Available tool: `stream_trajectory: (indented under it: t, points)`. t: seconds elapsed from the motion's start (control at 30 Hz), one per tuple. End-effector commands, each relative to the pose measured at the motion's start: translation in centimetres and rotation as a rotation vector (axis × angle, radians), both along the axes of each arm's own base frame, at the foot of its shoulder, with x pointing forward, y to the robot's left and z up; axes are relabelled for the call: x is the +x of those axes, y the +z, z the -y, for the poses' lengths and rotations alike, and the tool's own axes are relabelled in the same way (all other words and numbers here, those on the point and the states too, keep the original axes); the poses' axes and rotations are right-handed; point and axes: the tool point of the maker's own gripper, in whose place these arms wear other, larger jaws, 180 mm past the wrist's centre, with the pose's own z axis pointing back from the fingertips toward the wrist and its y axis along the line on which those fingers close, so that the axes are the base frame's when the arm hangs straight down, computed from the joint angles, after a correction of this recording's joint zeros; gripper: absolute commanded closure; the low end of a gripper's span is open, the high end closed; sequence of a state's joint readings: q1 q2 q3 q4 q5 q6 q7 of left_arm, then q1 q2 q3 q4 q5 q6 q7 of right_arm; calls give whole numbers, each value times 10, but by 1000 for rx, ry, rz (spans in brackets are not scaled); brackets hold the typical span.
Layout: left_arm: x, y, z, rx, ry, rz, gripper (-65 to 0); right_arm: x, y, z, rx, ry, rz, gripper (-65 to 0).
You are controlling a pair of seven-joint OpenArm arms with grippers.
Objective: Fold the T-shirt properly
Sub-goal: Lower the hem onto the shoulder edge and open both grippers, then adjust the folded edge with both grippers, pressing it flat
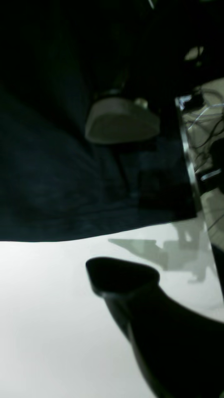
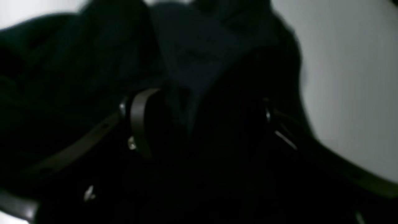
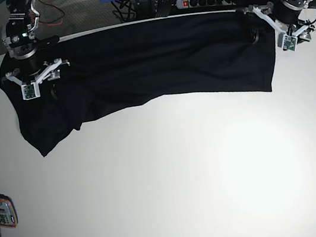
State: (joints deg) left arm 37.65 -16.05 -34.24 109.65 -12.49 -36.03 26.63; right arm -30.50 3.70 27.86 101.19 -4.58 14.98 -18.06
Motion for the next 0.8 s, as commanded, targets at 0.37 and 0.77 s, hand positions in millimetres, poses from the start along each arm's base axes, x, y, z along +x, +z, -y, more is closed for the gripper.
stream_trajectory:
  t: [0.37,0.77]
  points:
    - [55,42,35,-32,-91,192,-628,15,34,0,-24,16,105,-374]
    - [71,-15,71,-170,-126,84,-628,54,26,-9,24,21,140,-373]
